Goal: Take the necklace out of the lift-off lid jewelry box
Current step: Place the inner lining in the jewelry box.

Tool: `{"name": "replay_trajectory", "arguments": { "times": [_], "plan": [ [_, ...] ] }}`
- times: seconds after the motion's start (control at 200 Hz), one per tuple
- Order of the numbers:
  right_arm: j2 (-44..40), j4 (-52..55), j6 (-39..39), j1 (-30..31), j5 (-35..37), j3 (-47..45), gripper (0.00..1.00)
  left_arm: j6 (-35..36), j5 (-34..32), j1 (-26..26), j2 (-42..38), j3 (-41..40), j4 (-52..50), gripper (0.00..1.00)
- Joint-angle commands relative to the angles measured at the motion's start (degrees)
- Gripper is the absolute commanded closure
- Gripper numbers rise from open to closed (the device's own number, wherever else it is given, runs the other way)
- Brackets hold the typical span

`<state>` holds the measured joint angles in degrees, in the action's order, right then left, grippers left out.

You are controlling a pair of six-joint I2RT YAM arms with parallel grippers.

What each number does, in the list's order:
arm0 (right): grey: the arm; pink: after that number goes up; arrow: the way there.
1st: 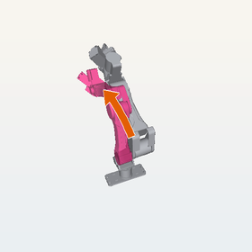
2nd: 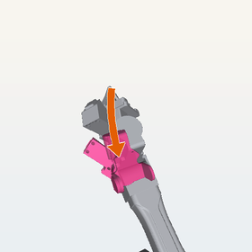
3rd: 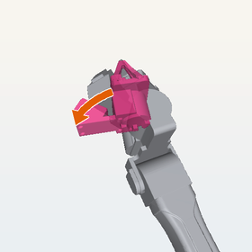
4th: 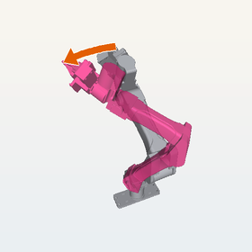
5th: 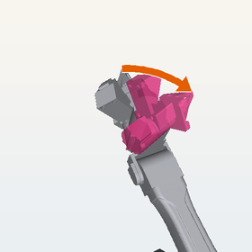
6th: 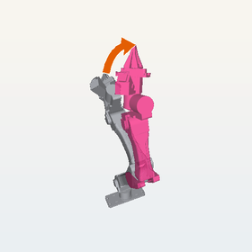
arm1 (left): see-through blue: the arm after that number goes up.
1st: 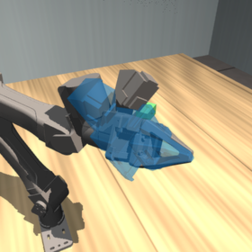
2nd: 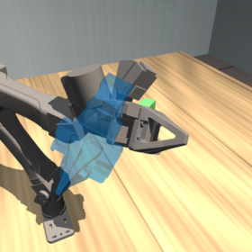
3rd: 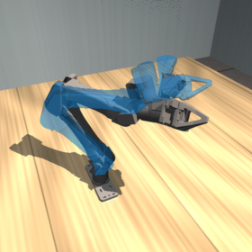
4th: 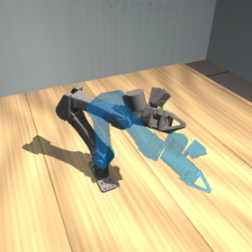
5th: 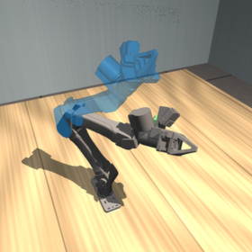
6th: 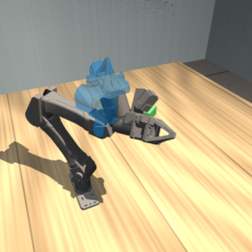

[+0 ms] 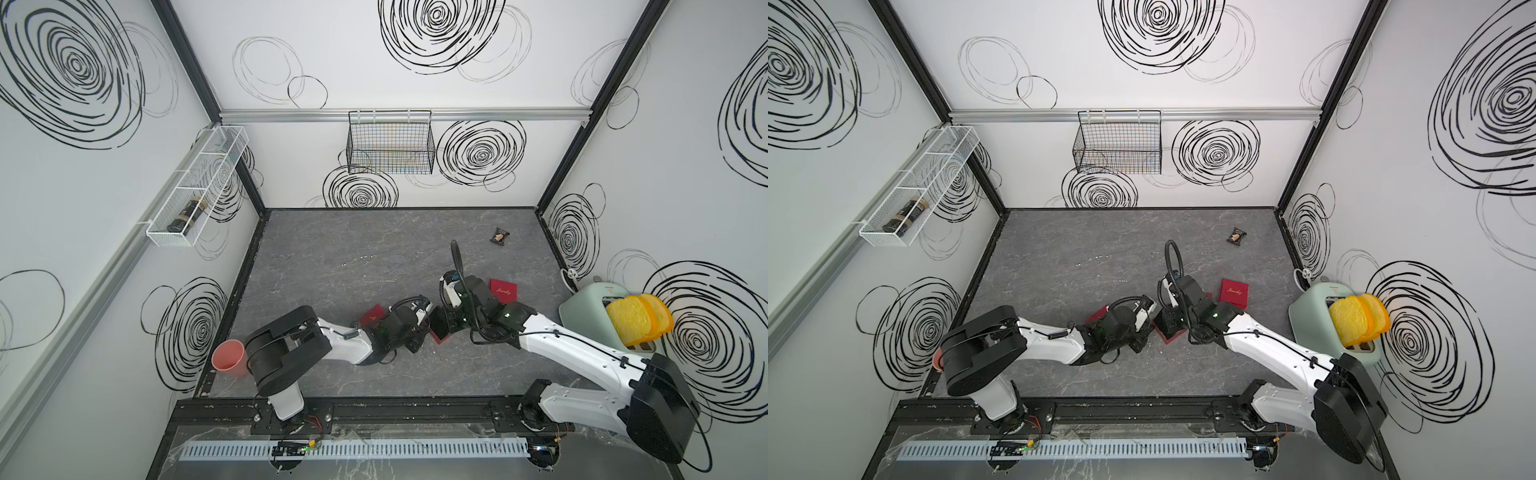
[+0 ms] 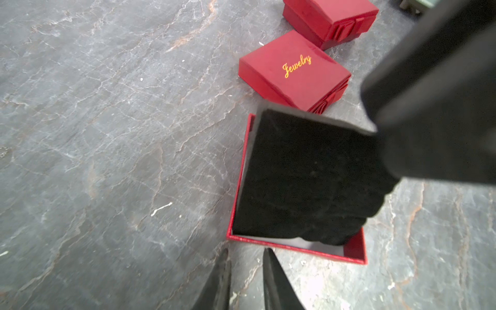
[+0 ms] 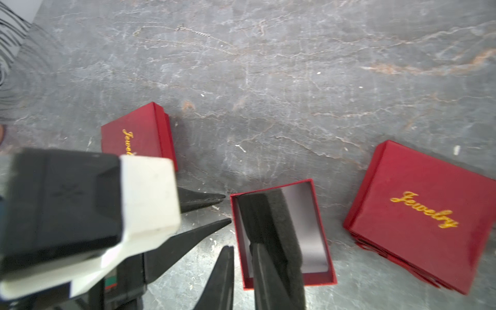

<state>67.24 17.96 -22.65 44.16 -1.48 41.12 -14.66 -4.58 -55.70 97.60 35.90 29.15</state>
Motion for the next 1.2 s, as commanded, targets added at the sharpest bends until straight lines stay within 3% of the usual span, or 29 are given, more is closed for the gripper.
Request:
{"name": "replay_trajectory", "arguments": {
  "times": [0.0,0.19,0.44,0.67,0.956,1.196],
  "plan": [
    [-0.2,-4.4,1.0,0.1,-1.5,-2.3,0.82,-1.2,-1.1,0.4,-3.1,-2.0,2.8,0.74],
    [2.2,-4.4,0.5,-2.3,2.3,-3.6,0.83,-1.0,-2.1,0.4,-7.2,-5.1,3.1,0.74],
    [8.9,-3.8,1.7,-9.2,-3.7,-3.2,0.87,-1.0,-2.5,0.0,-11.1,-6.9,3.1,0.74],
    [11.7,-4.4,1.6,-8.6,-4.1,-3.2,0.88,-0.4,-3.7,-0.2,-15.8,-8.4,1.8,0.73],
    [10.7,2.7,0.4,-3.3,3.6,2.2,0.88,0.3,-4.5,-0.2,-19.7,-9.8,0.2,0.73],
    [11.7,2.1,0.3,-2.0,1.8,4.9,0.88,0.2,-4.8,-0.2,-21.9,-11.2,0.0,0.73]
  ]
}}
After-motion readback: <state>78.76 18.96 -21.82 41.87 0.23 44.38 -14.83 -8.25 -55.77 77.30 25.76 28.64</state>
